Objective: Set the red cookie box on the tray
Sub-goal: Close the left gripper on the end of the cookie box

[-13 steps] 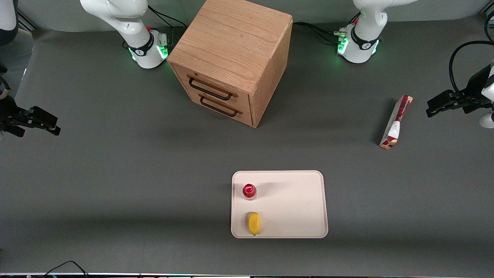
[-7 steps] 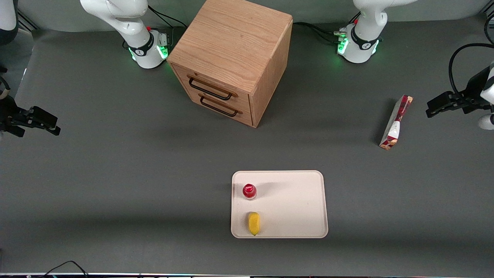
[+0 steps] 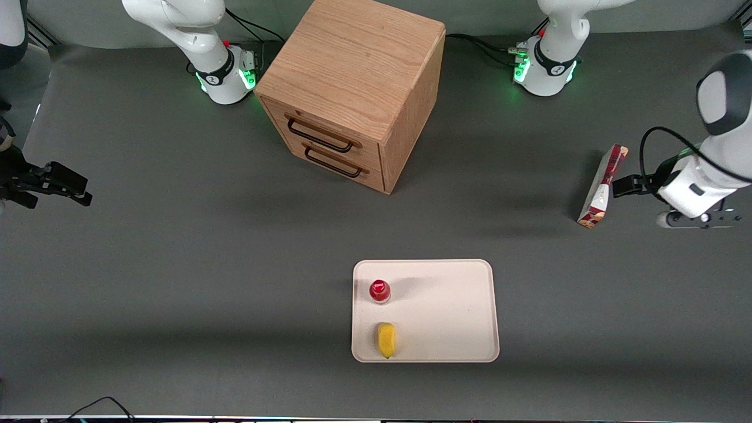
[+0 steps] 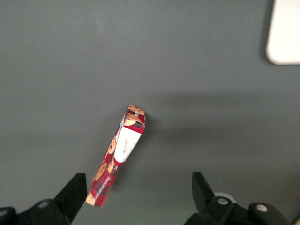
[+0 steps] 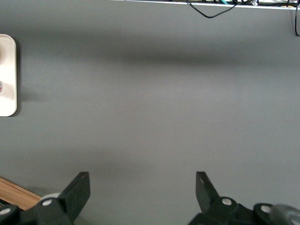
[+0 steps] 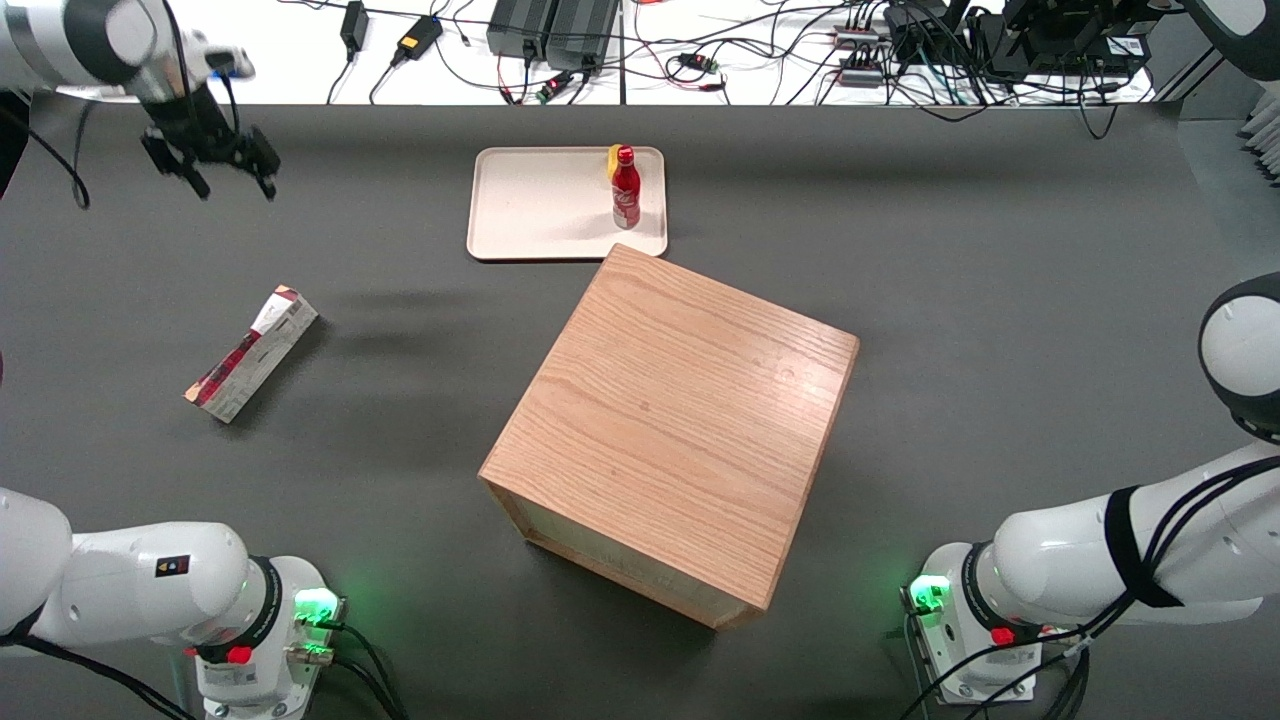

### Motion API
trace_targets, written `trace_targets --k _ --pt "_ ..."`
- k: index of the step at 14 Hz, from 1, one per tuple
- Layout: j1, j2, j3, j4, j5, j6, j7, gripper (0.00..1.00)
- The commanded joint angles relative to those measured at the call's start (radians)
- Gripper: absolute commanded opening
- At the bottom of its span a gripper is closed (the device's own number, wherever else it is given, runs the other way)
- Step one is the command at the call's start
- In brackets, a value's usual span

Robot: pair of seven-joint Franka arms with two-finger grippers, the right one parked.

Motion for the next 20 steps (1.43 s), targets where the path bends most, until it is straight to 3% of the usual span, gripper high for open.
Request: trace_targets --k 1,4,9,11,17,18,20 --pt "0.016 -0.061 0.032 -0.207 0.011 0.168 0.150 1.00" --pt "0.016 -0.065 0.071 -0.367 0.011 0.337 0.259 1.00" --pt "0.016 -0.068 0.072 -0.594 0.019 0.608 0.272 1.00" --pt "0.021 -0.065 0.075 -0.632 0.054 0.668 0.301 1.00" --pt "0.030 -0.037 0.109 -0.689 0.055 0.785 0.371 0.98" --pt "0.030 -0.035 0.111 -0.689 0.057 0.785 0.382 0.91" --pt "0.030 -0.029 0.114 -0.689 0.057 0.787 0.390 0.63"
